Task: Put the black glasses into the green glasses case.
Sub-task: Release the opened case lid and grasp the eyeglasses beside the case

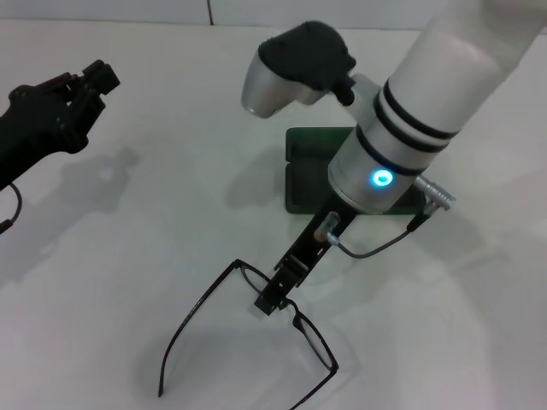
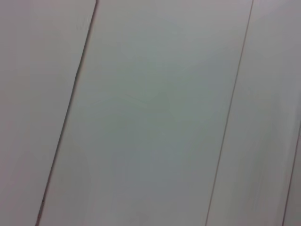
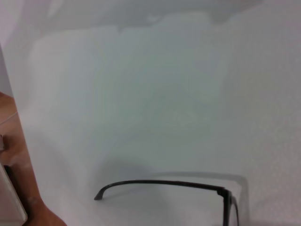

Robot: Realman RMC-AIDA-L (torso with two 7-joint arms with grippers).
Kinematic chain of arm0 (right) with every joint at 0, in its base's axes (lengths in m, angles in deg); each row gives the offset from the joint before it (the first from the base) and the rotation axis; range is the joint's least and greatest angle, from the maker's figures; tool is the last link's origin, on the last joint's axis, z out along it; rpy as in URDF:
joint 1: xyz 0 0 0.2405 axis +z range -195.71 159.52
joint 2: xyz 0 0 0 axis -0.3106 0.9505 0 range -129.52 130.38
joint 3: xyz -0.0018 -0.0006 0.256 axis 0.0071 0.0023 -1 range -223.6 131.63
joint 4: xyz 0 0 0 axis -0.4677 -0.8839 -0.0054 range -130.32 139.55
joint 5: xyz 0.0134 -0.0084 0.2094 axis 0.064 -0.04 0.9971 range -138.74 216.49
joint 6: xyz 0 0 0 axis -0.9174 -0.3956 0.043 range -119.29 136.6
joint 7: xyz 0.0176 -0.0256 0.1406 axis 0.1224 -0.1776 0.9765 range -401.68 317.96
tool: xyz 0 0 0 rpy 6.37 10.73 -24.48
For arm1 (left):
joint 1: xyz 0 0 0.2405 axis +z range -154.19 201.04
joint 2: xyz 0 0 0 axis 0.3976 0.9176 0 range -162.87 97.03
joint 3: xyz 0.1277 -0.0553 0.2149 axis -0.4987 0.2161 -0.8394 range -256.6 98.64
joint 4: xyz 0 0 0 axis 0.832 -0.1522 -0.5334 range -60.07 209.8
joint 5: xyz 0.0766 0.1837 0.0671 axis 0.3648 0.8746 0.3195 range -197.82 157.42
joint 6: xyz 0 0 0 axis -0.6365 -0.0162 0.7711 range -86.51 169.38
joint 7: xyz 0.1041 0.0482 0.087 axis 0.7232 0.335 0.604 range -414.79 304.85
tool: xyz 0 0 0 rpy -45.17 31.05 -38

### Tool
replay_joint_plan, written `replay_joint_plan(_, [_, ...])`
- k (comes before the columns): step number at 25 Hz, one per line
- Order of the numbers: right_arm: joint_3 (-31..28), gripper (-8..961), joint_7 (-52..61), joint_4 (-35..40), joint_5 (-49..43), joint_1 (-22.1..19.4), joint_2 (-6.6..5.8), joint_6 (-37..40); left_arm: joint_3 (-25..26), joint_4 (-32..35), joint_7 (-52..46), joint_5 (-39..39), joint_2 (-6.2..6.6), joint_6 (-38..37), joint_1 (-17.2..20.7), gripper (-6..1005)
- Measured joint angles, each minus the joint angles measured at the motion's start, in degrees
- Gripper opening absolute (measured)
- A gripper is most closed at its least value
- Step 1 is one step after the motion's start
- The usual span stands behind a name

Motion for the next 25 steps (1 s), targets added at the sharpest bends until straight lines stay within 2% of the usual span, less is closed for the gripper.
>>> replay_joint_plan(15, [8.8, 747, 1.8, -1.6, 2.2, 0.3, 0.0, -7.3, -0.2, -2.2, 0.1, 0.2, -0.01, -0.9, -0.2, 75])
replay_joint_plan(25, [10.4, 734, 2.0, -2.2, 1.7, 0.7, 0.0, -7.8, -0.3, -4.4, 0.2, 0.3, 0.0, -1.0, -0.9, 74])
